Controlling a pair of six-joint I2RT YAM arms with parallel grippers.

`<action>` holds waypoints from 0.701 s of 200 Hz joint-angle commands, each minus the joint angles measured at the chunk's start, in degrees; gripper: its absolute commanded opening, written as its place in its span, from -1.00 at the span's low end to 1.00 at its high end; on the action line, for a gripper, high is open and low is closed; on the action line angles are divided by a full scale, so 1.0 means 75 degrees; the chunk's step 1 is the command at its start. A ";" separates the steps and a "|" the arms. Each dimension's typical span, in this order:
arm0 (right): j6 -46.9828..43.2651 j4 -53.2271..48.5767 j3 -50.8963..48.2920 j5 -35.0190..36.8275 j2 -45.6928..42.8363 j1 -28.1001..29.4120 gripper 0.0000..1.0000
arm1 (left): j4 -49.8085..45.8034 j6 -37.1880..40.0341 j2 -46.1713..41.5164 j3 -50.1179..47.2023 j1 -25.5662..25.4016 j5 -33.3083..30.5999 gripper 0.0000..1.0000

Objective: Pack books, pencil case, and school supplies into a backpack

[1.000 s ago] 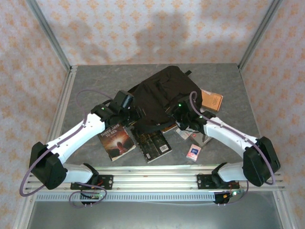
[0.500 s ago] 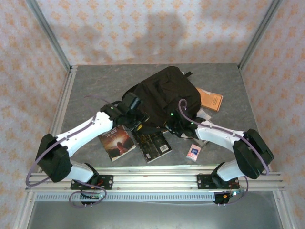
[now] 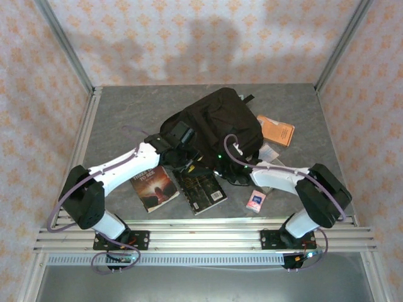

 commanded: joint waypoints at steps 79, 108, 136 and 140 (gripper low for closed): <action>0.0111 0.5493 -0.2333 0.1065 -0.1419 0.0088 -1.00 | -0.0388 0.1405 0.0235 -0.0677 0.0084 0.0143 -0.04; 0.0211 0.6243 -0.2607 0.1443 -0.1452 0.0056 -1.00 | -0.0417 0.1864 0.0255 -0.0893 0.0084 0.0148 -0.12; 0.0250 0.6875 -0.2746 0.1363 -0.1427 -0.0044 -1.00 | -0.0157 0.2053 0.0247 -0.1354 0.0084 0.0273 -0.28; 0.0239 0.6930 -0.2746 0.1331 -0.1403 -0.0053 -1.00 | -0.0100 0.2048 0.0248 -0.1429 0.0081 0.0301 -0.30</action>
